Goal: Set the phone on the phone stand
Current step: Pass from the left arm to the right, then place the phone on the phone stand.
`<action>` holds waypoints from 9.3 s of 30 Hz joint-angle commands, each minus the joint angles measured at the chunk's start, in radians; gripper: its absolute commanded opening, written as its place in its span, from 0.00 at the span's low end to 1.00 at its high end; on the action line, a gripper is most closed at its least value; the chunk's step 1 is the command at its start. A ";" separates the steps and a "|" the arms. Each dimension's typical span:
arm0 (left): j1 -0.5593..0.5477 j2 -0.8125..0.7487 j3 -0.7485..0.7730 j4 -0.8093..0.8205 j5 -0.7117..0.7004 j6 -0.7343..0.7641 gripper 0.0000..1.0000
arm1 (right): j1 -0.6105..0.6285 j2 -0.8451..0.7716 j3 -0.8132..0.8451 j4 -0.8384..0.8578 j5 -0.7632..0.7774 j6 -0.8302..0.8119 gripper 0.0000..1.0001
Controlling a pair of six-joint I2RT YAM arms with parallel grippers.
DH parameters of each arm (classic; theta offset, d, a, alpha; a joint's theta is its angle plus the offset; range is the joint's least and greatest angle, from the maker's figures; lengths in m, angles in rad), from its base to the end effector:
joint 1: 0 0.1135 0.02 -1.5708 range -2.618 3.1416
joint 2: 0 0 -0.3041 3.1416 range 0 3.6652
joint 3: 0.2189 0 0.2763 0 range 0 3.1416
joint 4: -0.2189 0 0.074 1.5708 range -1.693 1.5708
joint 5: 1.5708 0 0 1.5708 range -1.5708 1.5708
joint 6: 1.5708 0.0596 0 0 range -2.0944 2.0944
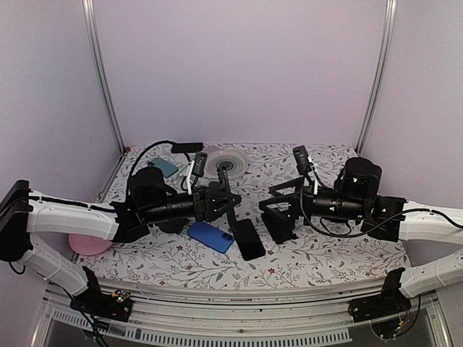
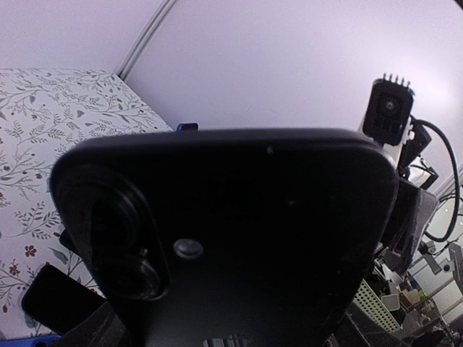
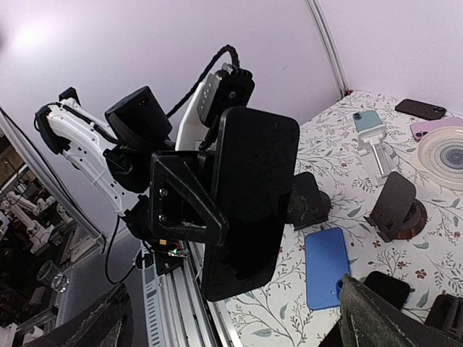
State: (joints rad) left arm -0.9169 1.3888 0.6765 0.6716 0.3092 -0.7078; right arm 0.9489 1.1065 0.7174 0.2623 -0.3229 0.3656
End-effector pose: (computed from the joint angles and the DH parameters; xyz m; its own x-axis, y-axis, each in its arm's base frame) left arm 0.1918 -0.2801 0.2764 -0.6306 -0.1953 -0.7511 0.6989 0.2779 -0.6590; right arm 0.1510 0.2432 0.3221 -0.4099 0.0101 -0.9121 -0.8647 0.3138 0.3921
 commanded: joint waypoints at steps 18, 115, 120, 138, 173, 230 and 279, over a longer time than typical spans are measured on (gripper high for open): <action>-0.031 0.095 0.123 0.056 0.281 0.097 0.25 | -0.083 0.189 0.045 0.285 -0.257 0.214 0.99; -0.059 -0.107 -0.043 -0.110 -0.177 0.188 0.97 | 0.026 0.304 0.033 -0.114 0.845 -0.065 0.34; -0.058 -0.105 -0.041 -0.109 -0.175 0.189 0.97 | 0.026 0.346 0.045 -0.092 0.848 -0.067 0.34; -0.059 -0.104 -0.061 -0.099 -0.172 0.182 0.97 | 0.043 0.446 0.083 -0.113 0.880 -0.008 0.33; -0.057 -0.108 -0.068 -0.099 -0.172 0.179 0.97 | 0.039 0.679 0.224 -0.290 1.127 0.046 0.33; -0.043 -0.104 -0.058 -0.108 -0.145 0.179 0.97 | -0.137 0.721 0.292 -0.214 1.056 -0.009 0.36; -0.042 -0.120 -0.066 -0.110 -0.140 0.188 0.97 | -0.131 0.732 0.417 -0.301 1.035 0.180 0.37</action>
State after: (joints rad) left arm -0.9657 1.2869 0.6155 0.5591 0.1577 -0.5270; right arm 0.8158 1.8359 1.1263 -0.0677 0.6830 0.5133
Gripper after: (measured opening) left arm 0.966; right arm 0.733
